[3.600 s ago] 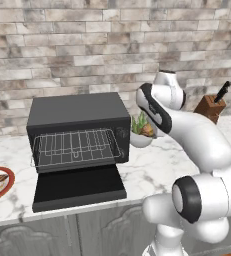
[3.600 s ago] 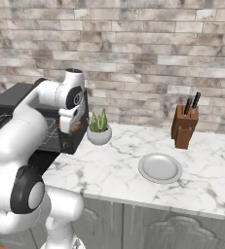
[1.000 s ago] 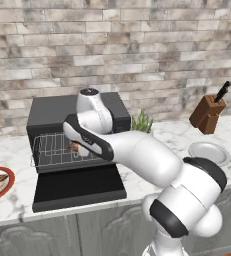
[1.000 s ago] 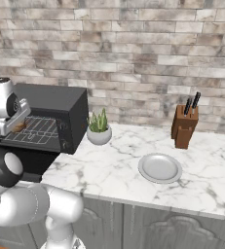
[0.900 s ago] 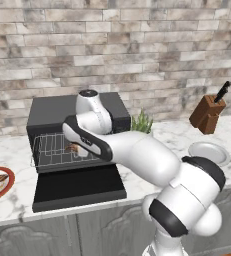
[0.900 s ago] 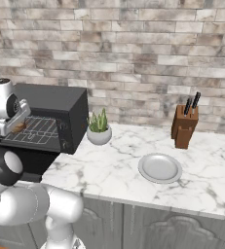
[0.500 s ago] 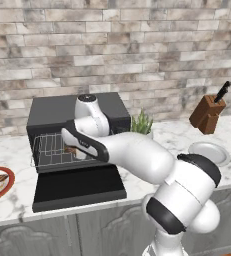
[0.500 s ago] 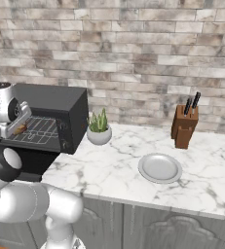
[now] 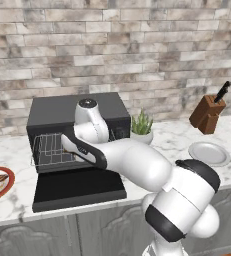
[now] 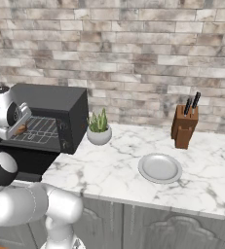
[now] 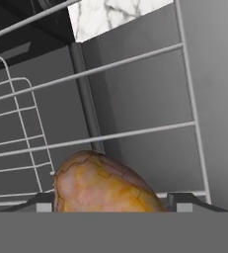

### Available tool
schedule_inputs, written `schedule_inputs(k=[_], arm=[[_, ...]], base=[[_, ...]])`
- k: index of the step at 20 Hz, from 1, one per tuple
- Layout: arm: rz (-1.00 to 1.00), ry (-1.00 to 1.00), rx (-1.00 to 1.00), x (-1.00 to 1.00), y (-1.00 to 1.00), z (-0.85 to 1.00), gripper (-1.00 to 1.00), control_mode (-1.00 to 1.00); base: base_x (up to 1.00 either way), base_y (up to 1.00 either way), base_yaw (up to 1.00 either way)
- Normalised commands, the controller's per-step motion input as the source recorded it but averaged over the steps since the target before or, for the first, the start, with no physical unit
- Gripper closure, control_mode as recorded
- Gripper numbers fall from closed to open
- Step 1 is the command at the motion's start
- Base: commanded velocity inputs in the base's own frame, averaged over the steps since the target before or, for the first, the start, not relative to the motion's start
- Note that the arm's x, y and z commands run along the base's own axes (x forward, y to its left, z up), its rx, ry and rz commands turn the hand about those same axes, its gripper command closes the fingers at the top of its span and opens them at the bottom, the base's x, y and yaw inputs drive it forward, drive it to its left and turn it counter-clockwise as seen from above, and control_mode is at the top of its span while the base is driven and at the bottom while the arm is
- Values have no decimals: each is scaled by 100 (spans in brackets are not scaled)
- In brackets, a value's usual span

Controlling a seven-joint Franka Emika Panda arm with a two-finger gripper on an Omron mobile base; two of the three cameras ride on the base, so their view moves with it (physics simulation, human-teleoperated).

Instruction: Open the toaster oven door. Place the baguette on the bottom rack in the toaster oven and place the chicken drumstick on the top rack.

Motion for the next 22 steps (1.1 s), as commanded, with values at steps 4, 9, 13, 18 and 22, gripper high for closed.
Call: schedule_inputs(k=[4,9,13,18,22], arm=[[-21,-2,0,3,32,0,100,-100],[-20,0,0,0,30,0,100,-100],[-15,1,0,0,24,0,-100,-100],[-11,1,0,0,16,0,-100,-100],[-11,0,0,0,9,0,-100,-100]], base=[[0,0,0],[0,0,0],[0,0,0],[0,0,0],[0,0,0]])
